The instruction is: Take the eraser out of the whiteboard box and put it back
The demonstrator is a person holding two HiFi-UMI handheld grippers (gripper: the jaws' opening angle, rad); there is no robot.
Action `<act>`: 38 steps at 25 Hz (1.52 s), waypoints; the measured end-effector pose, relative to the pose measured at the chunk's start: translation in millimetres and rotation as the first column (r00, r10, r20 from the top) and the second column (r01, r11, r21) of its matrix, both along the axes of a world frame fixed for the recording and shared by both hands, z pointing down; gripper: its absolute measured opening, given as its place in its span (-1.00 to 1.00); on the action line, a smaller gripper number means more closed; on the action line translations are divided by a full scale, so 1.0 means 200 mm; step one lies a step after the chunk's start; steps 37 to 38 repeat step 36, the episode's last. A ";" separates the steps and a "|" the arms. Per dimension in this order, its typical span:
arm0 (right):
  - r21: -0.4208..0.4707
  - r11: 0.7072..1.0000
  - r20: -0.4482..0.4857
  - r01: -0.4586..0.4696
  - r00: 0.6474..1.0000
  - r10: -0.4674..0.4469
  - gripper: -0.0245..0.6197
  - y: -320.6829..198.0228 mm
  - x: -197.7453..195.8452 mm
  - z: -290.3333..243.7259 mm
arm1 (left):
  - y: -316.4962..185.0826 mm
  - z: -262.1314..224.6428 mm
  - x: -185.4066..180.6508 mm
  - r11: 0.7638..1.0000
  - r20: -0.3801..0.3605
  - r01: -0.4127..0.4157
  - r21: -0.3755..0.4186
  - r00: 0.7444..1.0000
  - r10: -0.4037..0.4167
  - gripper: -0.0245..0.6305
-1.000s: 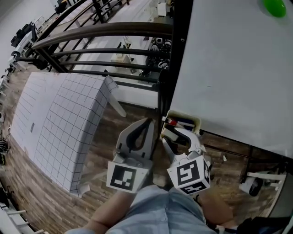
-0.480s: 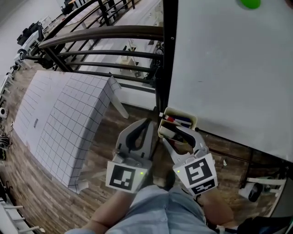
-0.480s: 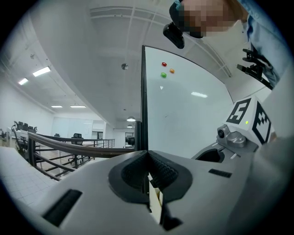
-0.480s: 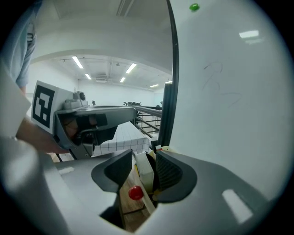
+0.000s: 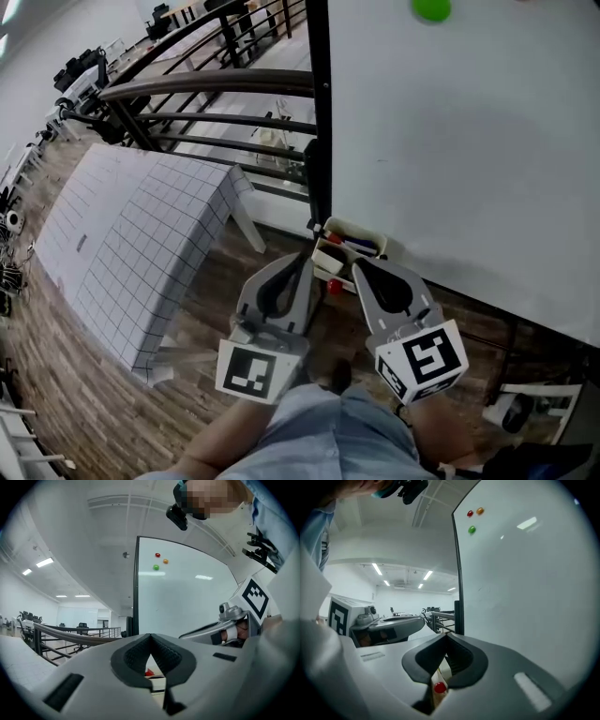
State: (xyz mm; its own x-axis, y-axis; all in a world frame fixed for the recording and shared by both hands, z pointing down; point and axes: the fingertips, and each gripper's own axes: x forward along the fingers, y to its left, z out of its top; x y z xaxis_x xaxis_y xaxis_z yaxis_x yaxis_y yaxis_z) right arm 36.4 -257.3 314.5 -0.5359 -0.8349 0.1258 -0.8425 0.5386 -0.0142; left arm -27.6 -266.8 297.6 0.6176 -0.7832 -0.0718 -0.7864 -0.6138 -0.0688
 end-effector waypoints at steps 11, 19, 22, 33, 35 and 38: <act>0.089 0.995 0.025 -0.034 0.999 0.032 -0.92 0.09 0.09 -0.11 | 0.13 -0.05 0.02 0.999 0.015 0.033 0.031 0.999 -0.033 -0.93; 0.103 0.994 0.033 -0.026 0.999 0.023 -0.92 0.11 0.11 -0.13 | 0.16 -0.05 0.04 0.999 0.027 0.038 0.036 0.999 -0.039 -0.93; 0.106 0.994 0.036 -0.024 0.999 0.021 -0.92 0.12 0.11 -0.13 | 0.16 -0.05 0.04 0.999 0.026 0.037 0.039 0.999 -0.038 -0.93; 0.105 0.994 0.039 -0.024 0.999 0.020 -0.92 0.12 0.11 -0.13 | 0.17 -0.06 0.05 0.999 0.030 0.035 0.037 0.999 -0.036 -0.93; 0.105 0.994 0.040 -0.023 0.999 0.019 -0.92 0.12 0.11 -0.13 | 0.17 -0.06 0.05 0.999 0.029 0.033 0.040 0.999 -0.035 -0.93; 0.105 0.994 0.041 -0.022 0.999 0.018 -0.92 0.12 0.11 -0.13 | 0.17 -0.06 0.05 0.999 0.030 0.033 0.043 0.999 -0.034 -0.93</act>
